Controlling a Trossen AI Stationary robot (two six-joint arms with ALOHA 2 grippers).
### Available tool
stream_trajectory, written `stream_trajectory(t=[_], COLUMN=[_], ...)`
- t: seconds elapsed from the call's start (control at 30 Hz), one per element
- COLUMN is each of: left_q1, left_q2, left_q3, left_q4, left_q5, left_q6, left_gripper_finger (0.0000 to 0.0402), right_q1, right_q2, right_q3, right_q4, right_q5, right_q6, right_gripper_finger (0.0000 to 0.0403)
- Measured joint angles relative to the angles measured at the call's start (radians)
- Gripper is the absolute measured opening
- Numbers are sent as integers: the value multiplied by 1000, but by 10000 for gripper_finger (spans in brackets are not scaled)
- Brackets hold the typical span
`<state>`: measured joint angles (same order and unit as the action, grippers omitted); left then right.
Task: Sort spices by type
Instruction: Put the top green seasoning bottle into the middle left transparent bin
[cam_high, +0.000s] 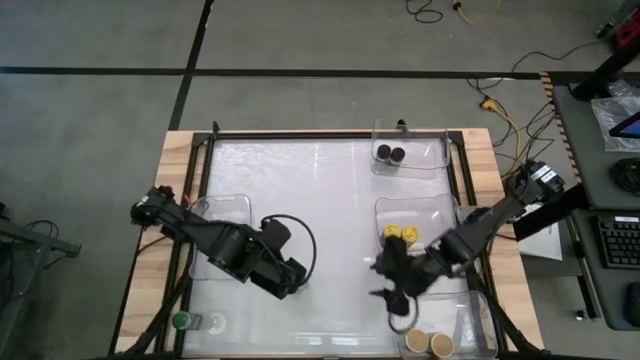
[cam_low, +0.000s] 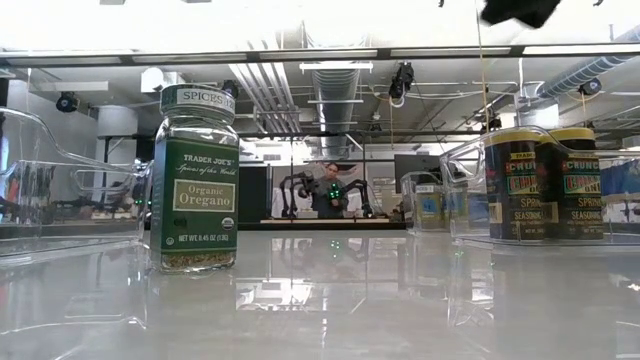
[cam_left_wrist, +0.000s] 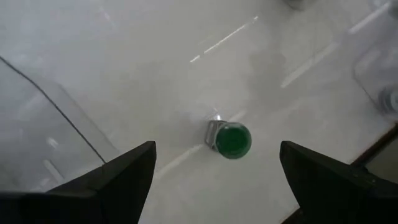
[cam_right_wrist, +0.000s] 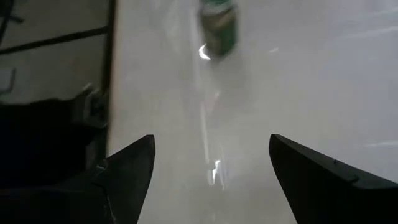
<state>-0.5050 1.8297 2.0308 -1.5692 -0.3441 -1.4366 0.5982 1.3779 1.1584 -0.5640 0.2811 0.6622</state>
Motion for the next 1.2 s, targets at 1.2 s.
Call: stream_trajectory(t=[1.2], left_q1=[54], left_q2=[329], left_q3=[198], left_q4=[-2], left_q5=[212], left_q6=[240], left_gripper_finger=[327], right_q1=[242], right_q2=[121], right_q3=[0], right_q4=[83], right_q5=[7], right_q6=[-96], right_gripper_finger=[292])
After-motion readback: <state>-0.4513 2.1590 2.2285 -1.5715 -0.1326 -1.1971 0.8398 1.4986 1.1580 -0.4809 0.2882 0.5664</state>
